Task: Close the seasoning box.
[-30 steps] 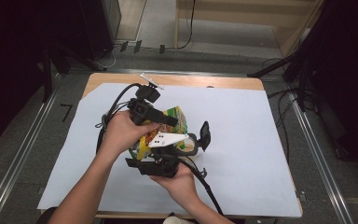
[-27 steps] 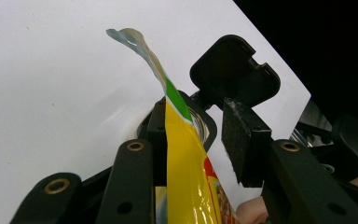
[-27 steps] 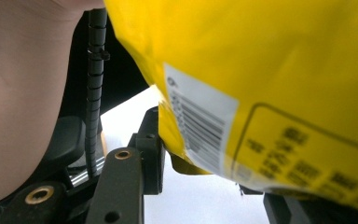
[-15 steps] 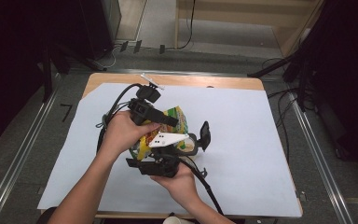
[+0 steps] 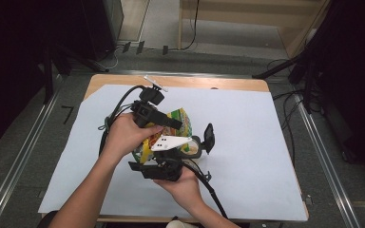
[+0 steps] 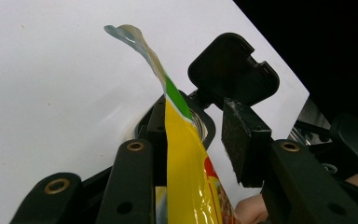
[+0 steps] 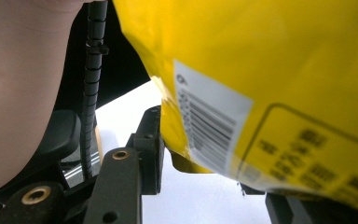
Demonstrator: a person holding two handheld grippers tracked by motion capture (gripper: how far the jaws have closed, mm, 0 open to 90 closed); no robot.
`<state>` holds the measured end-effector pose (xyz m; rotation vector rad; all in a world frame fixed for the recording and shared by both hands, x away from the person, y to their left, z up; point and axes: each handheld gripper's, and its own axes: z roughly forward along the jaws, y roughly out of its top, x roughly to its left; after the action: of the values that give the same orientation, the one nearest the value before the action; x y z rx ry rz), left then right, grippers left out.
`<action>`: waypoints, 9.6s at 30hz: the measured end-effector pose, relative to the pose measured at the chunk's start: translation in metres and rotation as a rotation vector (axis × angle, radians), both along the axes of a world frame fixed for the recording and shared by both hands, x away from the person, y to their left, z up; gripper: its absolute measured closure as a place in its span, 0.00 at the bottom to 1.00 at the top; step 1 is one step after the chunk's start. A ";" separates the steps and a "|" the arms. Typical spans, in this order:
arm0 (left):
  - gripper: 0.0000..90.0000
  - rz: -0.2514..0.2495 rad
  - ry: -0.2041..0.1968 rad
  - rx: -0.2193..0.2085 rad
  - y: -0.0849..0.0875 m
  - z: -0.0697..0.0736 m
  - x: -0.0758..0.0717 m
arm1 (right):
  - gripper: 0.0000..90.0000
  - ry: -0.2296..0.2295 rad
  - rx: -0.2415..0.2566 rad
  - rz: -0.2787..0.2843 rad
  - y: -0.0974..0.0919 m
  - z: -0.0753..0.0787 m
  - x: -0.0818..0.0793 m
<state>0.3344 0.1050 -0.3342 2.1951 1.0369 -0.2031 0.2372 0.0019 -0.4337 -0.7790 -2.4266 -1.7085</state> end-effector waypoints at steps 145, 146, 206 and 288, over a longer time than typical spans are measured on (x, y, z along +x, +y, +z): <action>0.73 -0.043 0.031 0.007 -0.010 0.002 0.003 | 0.70 0.021 -0.008 -0.008 -0.007 0.006 -0.004; 0.73 -0.044 0.033 0.006 -0.010 0.002 0.004 | 0.70 0.023 -0.008 -0.008 -0.007 0.006 -0.004; 0.75 -0.079 0.098 -0.001 -0.004 -0.009 0.010 | 0.64 -0.065 -0.058 0.025 0.000 -0.016 -0.010; 1.00 -0.184 0.114 -0.095 0.018 -0.019 0.016 | 0.49 0.001 -0.119 0.020 0.008 -0.049 -0.006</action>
<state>0.3503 0.1231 -0.3528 2.2128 0.8660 -0.4570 0.2313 0.0095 -0.4825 -0.7651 -2.5462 -1.5684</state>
